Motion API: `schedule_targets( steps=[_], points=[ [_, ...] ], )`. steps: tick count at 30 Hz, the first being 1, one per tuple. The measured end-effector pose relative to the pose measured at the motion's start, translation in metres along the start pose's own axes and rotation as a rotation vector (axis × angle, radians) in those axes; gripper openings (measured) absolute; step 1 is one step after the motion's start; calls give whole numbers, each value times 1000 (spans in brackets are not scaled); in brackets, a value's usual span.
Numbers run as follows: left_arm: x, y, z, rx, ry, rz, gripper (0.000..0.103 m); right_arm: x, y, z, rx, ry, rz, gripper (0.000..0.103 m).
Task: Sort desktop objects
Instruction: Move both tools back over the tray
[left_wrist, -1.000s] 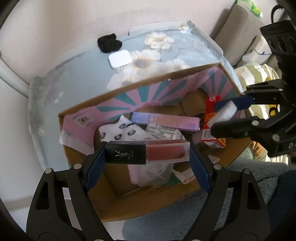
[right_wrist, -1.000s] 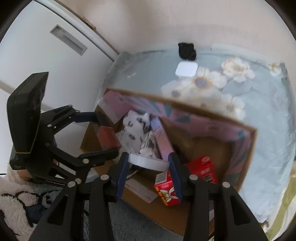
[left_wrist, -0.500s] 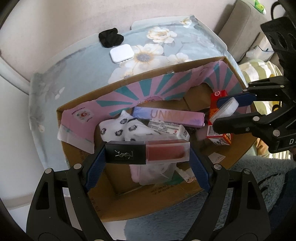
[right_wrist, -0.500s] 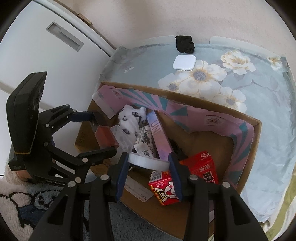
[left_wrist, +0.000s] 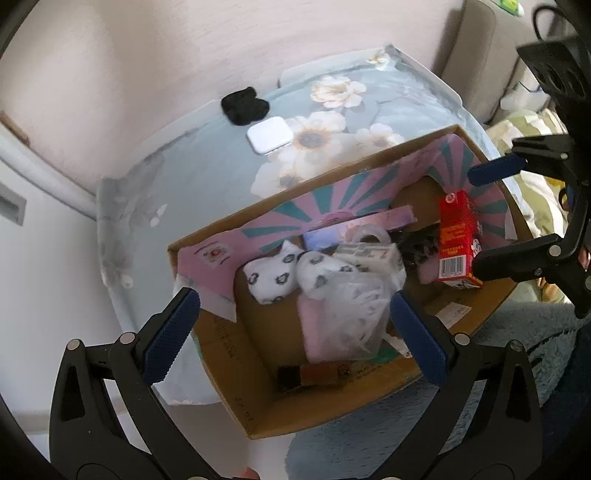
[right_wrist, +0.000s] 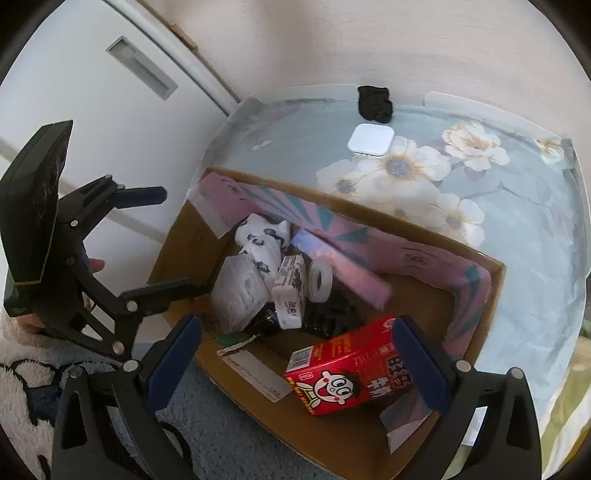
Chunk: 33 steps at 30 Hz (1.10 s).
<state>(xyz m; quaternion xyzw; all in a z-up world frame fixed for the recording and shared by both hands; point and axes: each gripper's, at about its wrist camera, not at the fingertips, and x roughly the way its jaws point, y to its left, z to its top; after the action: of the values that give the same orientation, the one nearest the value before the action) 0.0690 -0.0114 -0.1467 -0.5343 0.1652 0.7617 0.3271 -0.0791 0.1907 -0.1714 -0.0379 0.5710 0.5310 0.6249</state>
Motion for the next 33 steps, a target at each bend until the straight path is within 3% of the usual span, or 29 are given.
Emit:
schedule_targets(
  steps=[10,14,20,27,33],
  points=[
    [-10,22,7,-71,-43,-25,103,-5,6,1,2,-32,18,103],
    [-18,38,11,-131,-69,-74,103,-4,9,1,-4,-19,37,103],
    [-19,58,20,-168,-81,-104,103,-11,8,10,12,-40,6,103],
    [-13,64,67,-97,-89,-71,103,-33,-12,53,81,-85,-44,103],
    [25,58,122,-85,-43,-83,103,-49,-38,107,133,-159,-106,103]
  ],
)
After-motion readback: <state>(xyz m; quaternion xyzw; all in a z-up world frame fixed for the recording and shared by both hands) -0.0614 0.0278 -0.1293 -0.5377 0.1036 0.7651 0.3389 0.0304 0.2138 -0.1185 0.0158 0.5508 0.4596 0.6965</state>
